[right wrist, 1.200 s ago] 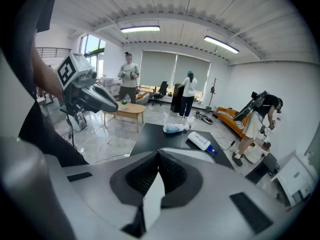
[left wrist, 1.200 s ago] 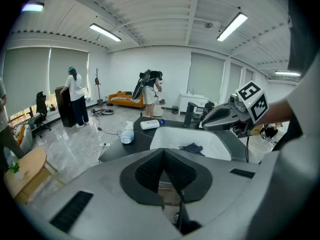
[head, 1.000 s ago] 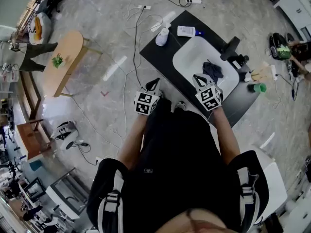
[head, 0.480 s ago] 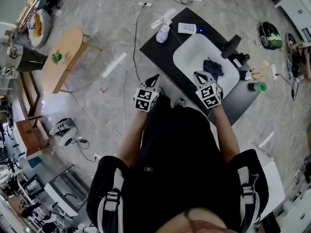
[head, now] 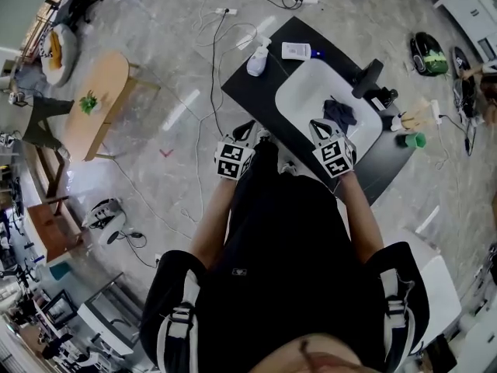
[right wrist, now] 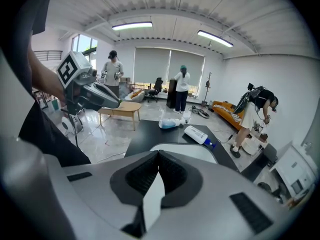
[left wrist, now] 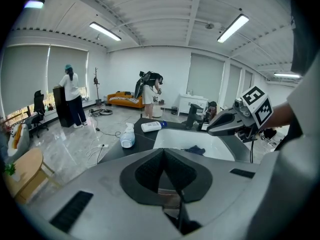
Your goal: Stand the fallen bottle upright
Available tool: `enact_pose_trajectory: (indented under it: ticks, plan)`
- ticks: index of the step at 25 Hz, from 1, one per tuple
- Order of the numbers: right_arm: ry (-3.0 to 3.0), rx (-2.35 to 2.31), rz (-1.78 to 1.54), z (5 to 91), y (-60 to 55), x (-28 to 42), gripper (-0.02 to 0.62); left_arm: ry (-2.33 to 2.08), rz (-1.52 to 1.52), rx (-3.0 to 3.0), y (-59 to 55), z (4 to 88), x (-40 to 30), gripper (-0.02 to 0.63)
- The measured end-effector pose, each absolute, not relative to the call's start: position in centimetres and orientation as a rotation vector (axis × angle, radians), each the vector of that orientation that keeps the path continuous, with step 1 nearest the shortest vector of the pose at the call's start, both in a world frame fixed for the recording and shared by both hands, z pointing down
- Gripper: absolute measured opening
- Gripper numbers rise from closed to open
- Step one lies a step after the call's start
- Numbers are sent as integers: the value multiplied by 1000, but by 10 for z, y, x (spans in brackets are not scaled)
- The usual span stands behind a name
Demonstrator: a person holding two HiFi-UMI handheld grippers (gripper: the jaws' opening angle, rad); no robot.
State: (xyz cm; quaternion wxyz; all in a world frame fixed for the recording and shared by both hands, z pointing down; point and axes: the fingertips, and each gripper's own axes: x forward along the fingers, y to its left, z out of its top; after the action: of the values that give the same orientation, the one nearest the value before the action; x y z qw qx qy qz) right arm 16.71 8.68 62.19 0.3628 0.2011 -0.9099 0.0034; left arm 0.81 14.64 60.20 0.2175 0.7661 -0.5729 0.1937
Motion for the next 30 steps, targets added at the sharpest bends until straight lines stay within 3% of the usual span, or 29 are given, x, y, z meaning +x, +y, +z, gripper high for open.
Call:
enact_pose_trajectory:
  ticks: [30]
  plan:
    - [-2197,615,131,641,-20,88,60,-1342,530,2195,-25,640,-78,15]
